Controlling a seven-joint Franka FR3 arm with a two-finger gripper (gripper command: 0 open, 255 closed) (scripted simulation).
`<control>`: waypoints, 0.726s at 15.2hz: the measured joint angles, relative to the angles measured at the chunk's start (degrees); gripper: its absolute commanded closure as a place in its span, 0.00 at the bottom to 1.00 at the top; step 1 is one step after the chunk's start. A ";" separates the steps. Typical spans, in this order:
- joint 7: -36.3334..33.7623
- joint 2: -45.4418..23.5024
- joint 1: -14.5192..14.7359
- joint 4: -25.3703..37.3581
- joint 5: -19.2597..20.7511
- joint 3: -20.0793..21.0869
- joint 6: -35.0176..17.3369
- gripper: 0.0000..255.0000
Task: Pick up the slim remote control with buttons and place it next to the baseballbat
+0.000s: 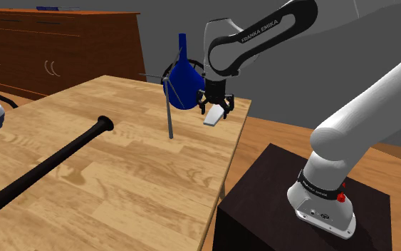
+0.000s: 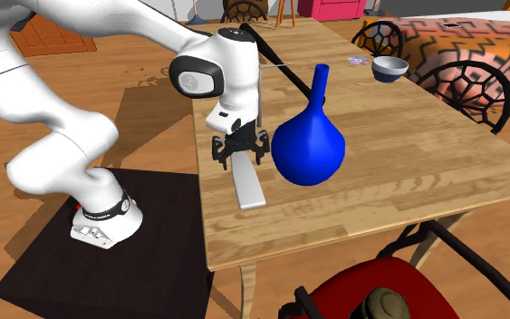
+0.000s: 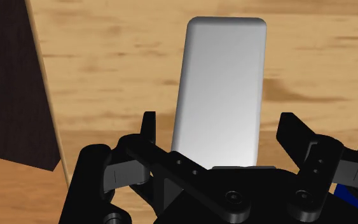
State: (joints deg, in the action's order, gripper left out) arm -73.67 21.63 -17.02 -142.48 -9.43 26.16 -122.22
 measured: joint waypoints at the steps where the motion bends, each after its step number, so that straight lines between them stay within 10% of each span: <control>1: 0.00 0.00 0.00 0.00 0.00 0.00 0.00 0.00; 2: 0.00 0.00 0.00 0.00 0.00 0.00 0.00 1.00; 11: 0.00 -0.01 0.00 -0.01 0.00 0.00 0.00 1.00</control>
State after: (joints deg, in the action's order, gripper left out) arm -73.67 21.62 -17.02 -142.49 -9.43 26.17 -122.22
